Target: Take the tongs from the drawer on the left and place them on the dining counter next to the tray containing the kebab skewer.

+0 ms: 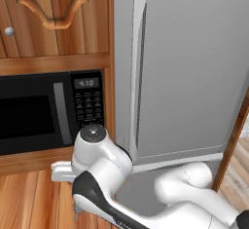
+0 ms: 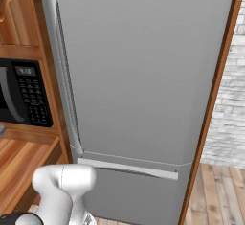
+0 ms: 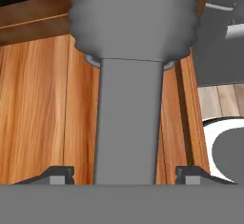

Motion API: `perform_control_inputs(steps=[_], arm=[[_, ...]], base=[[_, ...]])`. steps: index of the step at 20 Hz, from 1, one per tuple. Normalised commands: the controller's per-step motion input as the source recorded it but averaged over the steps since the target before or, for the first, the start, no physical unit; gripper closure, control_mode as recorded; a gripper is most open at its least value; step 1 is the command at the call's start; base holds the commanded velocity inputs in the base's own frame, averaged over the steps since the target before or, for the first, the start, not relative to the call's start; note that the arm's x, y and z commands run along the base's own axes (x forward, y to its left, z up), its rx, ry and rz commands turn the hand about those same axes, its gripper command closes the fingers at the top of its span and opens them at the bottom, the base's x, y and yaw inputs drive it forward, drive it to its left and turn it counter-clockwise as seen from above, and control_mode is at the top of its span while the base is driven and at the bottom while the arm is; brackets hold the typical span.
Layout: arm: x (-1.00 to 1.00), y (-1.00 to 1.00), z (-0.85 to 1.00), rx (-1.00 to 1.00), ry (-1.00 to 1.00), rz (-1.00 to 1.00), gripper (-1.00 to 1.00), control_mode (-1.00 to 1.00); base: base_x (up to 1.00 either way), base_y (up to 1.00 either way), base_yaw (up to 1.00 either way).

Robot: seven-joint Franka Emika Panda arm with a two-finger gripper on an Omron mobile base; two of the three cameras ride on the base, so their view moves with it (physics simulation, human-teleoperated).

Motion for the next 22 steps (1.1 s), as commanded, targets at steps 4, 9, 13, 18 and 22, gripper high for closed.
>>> perform_control_inputs(steps=[4, 9, 13, 18, 22], arm=[[0.00, -1.00, 0.43, 0.00, 0.00, -0.01, 1.00, -1.00], [0.00, -1.00, 0.36, 0.01, 0.00, 0.00, 1.00, -1.00], [0.00, -0.68, 0.43, 0.00, -0.10, 0.00, 1.00, -1.00], [0.04, -0.58, 0.75, 0.13, -0.18, 0.00, 1.00, -1.00], [0.00, -0.18, 0.16, 0.07, -0.10, 0.00, 1.00, -1.00]], base=[[0.00, 0.00, 0.00], [0.00, 0.00, 0.00], [0.00, 0.00, 0.00], [0.00, 0.00, 0.00], [0.00, 0.00, 0.00]])
